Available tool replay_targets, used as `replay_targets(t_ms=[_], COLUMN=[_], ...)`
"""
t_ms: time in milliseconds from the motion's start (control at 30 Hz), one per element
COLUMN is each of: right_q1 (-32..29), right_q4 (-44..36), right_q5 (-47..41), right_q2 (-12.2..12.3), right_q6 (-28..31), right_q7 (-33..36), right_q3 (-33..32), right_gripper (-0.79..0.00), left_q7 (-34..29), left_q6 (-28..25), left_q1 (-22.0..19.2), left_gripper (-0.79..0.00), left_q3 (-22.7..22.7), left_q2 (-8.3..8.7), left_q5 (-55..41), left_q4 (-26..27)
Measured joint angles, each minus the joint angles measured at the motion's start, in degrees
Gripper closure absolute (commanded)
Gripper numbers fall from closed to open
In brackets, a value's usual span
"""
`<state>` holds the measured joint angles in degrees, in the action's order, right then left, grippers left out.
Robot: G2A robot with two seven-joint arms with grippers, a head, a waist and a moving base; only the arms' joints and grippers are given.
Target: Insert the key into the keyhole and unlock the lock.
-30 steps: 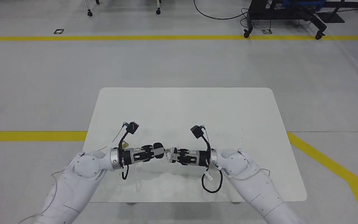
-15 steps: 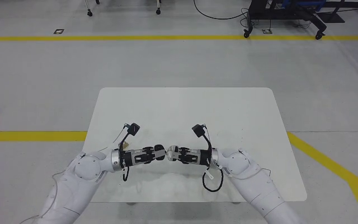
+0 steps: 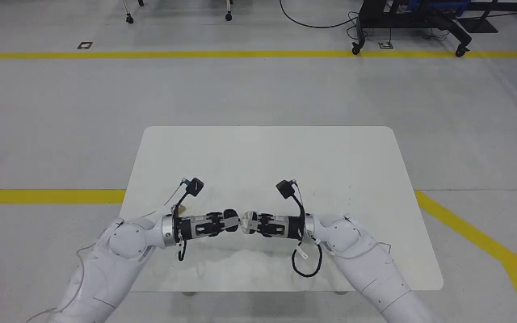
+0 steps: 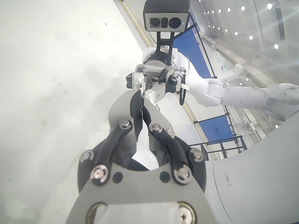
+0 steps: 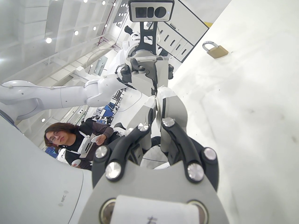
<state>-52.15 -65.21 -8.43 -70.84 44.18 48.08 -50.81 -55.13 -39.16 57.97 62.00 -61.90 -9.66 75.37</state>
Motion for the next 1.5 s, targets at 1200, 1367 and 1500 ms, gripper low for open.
replay_targets(t_ms=[1200,1367,1500], right_q1=[-3.1,-3.1,-3.1], right_q4=[-0.8,-0.8,-0.8], right_q5=[-2.2,-2.2,-2.2], right_q2=[2.4,2.4,2.4], right_q6=[1.8,1.8,1.8], right_q7=[-2.1,-2.1,-2.1], right_q3=[-7.9,-7.9,-7.9], right_gripper=[0.000,0.000,0.000], left_q7=[10.8,10.2,11.0], left_q6=[4.0,0.6,0.9], left_q1=[16.9,10.8,5.0], left_gripper=[-0.785,-0.785,-0.785], left_q3=[27.3,20.2,14.0], left_q2=[7.87,7.38,6.50], left_q5=[57.1,65.8,70.0], left_q4=[24.0,16.6,11.1])
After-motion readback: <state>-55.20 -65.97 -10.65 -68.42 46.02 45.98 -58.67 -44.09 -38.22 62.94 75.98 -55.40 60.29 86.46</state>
